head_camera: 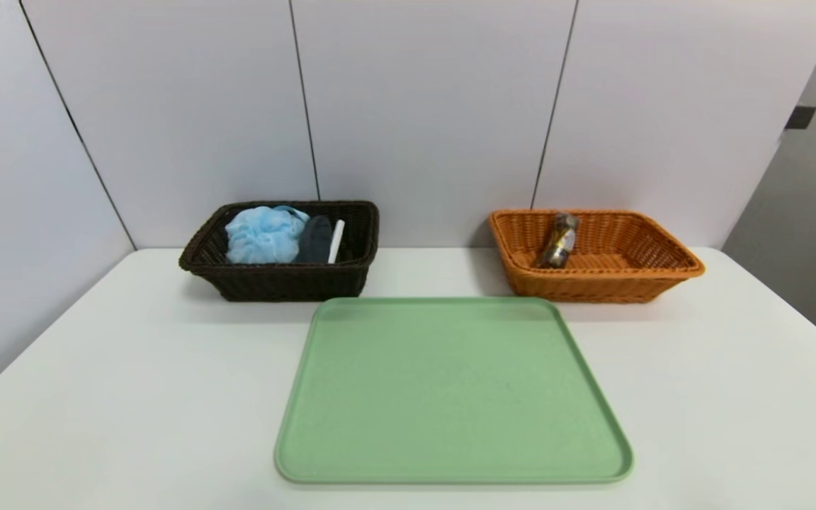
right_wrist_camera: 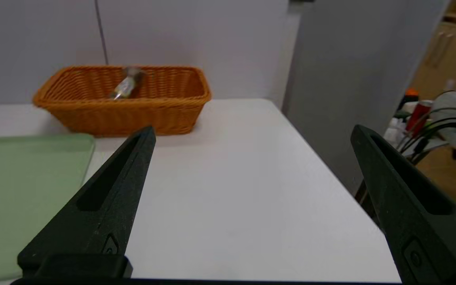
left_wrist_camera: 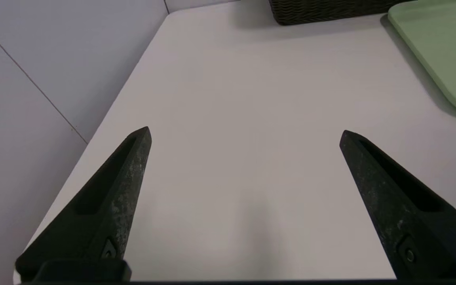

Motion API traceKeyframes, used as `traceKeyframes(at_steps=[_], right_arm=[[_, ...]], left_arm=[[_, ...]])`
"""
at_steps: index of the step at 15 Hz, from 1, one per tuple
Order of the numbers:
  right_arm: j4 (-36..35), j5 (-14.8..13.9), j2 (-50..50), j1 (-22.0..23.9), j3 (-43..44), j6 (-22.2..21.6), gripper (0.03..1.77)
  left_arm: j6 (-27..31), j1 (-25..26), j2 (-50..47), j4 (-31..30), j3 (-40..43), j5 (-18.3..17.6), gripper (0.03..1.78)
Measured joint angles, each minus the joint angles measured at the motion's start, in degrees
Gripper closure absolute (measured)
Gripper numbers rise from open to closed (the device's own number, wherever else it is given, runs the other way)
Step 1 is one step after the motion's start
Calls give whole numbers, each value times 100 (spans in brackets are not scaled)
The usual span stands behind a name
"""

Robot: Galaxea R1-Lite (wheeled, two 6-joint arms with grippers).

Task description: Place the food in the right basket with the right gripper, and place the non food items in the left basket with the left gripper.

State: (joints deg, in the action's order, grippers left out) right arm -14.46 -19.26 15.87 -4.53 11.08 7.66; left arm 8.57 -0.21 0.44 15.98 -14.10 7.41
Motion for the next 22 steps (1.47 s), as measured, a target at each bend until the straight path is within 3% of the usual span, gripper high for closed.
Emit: traceKeyframes(at_steps=[3, 5, 9, 11, 13, 14, 15, 17, 19, 22], right_arm=[[-39, -116, -121, 427, -54, 28, 10], [93, 52, -321, 539, -111, 28, 10], [953, 830, -1202, 478, -282, 282, 10], [547, 1150, -1420, 467, -784, 474, 10], [176, 1805, -1525, 463, -1026, 524, 10], [322, 2135, -1557, 463, -1064, 505, 10], [683, 2250, -1574, 461, -1090, 505, 10], [1413, 2204, -1595, 458, -1087, 424, 10], [1487, 2158, -1597, 453, -1079, 107, 10], [1467, 2008, -1597, 453, -1101, -422, 10]], left_arm=[[184, 2, -44, -39, 234, -9, 12], [228, 2, -49, -105, 297, -15, 12], [280, 2, -51, -767, 673, -140, 12], [306, 2, -51, -1682, 1091, -166, 12], [315, 2, -51, -2621, 1326, -367, 12], [308, 5, -51, -2684, 1373, -467, 12], [304, 2, -51, -2516, 1389, -623, 12], [166, 2, -49, -1940, 1406, -1015, 12], [-251, 2, -49, -1765, 1408, -1011, 12], [-361, 2, -49, -1780, 1410, -980, 12]])
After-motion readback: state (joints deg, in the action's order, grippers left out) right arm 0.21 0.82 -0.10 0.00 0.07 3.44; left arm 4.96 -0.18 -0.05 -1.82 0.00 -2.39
